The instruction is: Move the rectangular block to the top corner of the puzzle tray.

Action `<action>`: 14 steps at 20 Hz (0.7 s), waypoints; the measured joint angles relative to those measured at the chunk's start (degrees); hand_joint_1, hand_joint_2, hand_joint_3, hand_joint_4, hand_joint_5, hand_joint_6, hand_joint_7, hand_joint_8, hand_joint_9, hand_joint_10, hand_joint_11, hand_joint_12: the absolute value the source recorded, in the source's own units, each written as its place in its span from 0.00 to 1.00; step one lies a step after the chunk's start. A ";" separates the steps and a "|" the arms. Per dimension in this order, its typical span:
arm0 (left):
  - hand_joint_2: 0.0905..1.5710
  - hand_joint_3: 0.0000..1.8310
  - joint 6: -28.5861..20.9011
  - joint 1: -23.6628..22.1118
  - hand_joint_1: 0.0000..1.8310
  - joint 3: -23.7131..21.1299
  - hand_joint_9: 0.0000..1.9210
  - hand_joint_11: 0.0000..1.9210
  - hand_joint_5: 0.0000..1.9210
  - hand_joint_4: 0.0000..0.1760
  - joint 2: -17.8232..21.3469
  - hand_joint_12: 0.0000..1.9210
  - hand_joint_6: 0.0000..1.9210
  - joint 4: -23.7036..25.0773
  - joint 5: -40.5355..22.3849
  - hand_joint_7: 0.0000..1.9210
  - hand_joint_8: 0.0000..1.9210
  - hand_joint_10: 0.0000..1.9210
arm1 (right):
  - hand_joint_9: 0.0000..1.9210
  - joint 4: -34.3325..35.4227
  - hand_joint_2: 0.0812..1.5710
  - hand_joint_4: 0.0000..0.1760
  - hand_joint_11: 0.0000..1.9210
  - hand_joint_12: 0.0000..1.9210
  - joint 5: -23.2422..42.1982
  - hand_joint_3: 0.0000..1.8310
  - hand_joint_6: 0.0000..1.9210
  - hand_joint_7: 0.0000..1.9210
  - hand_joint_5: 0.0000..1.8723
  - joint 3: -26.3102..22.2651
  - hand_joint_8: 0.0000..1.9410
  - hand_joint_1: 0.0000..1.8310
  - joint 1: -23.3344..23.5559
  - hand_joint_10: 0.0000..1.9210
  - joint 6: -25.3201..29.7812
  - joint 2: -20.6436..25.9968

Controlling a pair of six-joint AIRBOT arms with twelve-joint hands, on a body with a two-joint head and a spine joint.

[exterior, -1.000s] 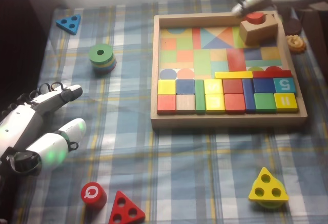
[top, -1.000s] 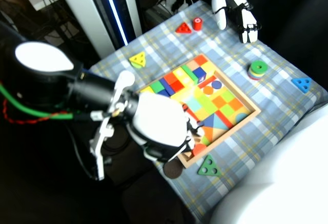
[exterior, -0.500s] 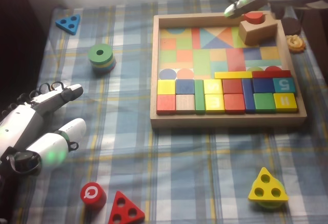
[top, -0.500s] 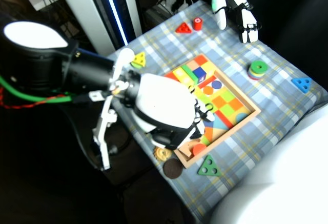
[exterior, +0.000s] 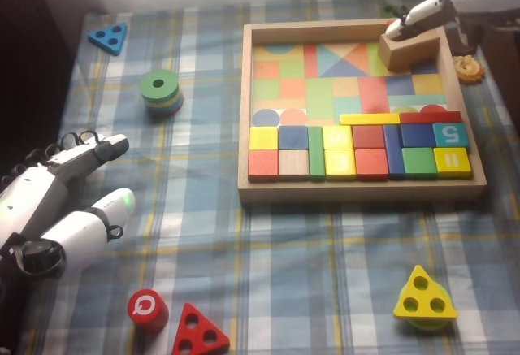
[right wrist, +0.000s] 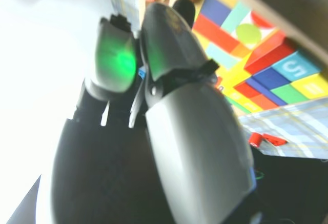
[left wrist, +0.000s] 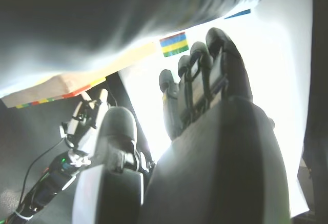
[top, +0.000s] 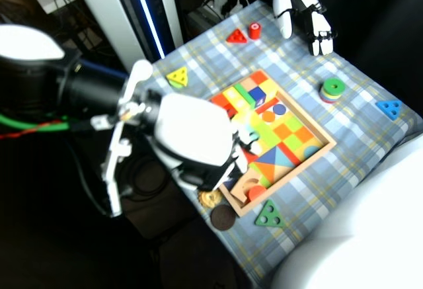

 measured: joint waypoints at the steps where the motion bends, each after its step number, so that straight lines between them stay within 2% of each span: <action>1: 0.87 0.00 0.00 0.00 0.27 0.00 0.09 0.00 0.20 0.12 0.00 0.17 0.00 0.00 0.00 0.13 0.00 0.00 | 0.73 0.11 0.71 0.22 0.74 1.00 0.15 0.00 0.00 0.62 0.19 -0.07 1.00 0.93 0.00 1.00 0.07 0.28; 2: 0.88 0.00 0.00 0.00 0.27 0.00 0.09 0.00 0.21 0.07 0.00 0.19 0.00 0.09 -0.02 0.13 0.00 0.00 | 0.78 0.24 0.70 0.11 0.79 1.00 -0.11 0.00 0.00 0.66 0.19 -0.48 1.00 0.95 0.00 1.00 0.09 0.94; 3: 0.88 0.00 0.00 0.00 0.27 0.00 0.09 0.00 0.21 0.07 0.00 0.19 0.00 0.02 0.02 0.13 0.00 0.00 | 0.78 0.31 0.70 0.11 0.79 1.00 -0.09 0.00 0.00 0.66 0.19 -0.50 1.00 0.95 0.00 1.00 0.26 1.11; 5: 0.87 0.00 0.00 0.00 0.28 0.00 0.09 0.00 0.21 0.04 0.00 0.19 0.00 -0.13 0.00 0.14 0.00 0.00 | 0.76 0.44 0.71 0.19 0.78 1.00 -0.61 0.00 0.00 0.65 0.17 -0.55 1.00 0.94 -0.46 1.00 0.44 1.60; 6: 0.87 0.00 0.00 0.00 0.28 -0.02 0.09 0.00 0.21 0.08 0.00 0.18 0.00 0.02 0.00 0.14 0.00 0.00 | 0.74 0.31 0.72 0.26 0.76 1.00 -1.09 0.00 0.00 0.62 0.17 -0.52 1.00 0.92 -1.07 1.00 0.46 1.62; 7: 0.87 0.00 0.00 0.00 0.28 0.00 0.09 0.00 0.21 0.04 0.00 0.20 0.00 0.09 0.00 0.14 0.00 0.00 | 0.73 0.07 0.71 0.21 0.74 1.00 -1.16 0.00 0.00 0.62 0.18 -0.48 1.00 0.94 -2.12 1.00 0.52 1.62; 8: 0.87 0.00 0.00 0.00 0.27 0.00 0.10 0.00 0.21 0.04 0.00 0.22 0.00 0.09 0.00 0.14 0.00 0.00 | 0.74 0.15 0.71 0.23 0.74 1.00 -1.11 0.00 0.00 0.62 0.19 -0.44 1.00 0.95 -2.78 1.00 0.61 1.53; 10: 0.87 0.00 0.02 0.00 0.27 0.00 0.09 0.00 0.21 0.08 0.00 0.21 0.00 -0.02 0.00 0.13 0.00 0.00 | 0.75 0.31 0.70 0.19 0.75 1.00 -1.05 0.00 0.00 0.58 0.18 0.61 1.00 0.96 -4.44 1.00 1.05 0.48; 11: 0.87 0.00 0.00 0.00 0.29 -0.02 0.10 0.00 0.21 0.06 0.00 0.23 0.00 0.07 0.00 0.14 0.00 0.00 | 0.74 0.31 0.70 0.20 0.74 1.00 -1.20 0.00 0.00 0.57 0.17 1.18 1.00 0.96 -5.20 1.00 1.11 -0.20; 12: 0.87 0.00 0.00 0.00 0.27 -0.02 0.10 0.00 0.21 0.07 0.00 0.24 0.00 0.04 0.00 0.14 0.00 0.00 | 0.69 0.17 0.70 0.32 0.71 1.00 -1.20 0.00 0.00 0.54 0.18 1.46 1.00 0.93 -5.68 1.00 1.14 -0.74; 13: 0.87 0.00 0.00 0.00 0.27 -0.02 0.10 0.00 0.22 0.07 0.00 0.24 0.00 -0.07 0.00 0.14 0.00 0.00 | 0.69 0.79 0.70 0.33 0.70 1.00 -0.85 0.00 0.00 0.55 0.18 2.12 1.00 0.93 -6.12 1.00 1.18 -1.33; 14: 0.87 0.00 0.00 0.00 0.28 -0.02 0.10 0.00 0.22 0.07 0.00 0.23 0.00 -0.02 0.00 0.14 0.00 0.00 | 0.69 1.22 0.70 0.10 0.70 1.00 -0.85 0.00 0.00 0.58 0.20 2.80 1.00 0.95 -6.67 1.00 1.18 -1.90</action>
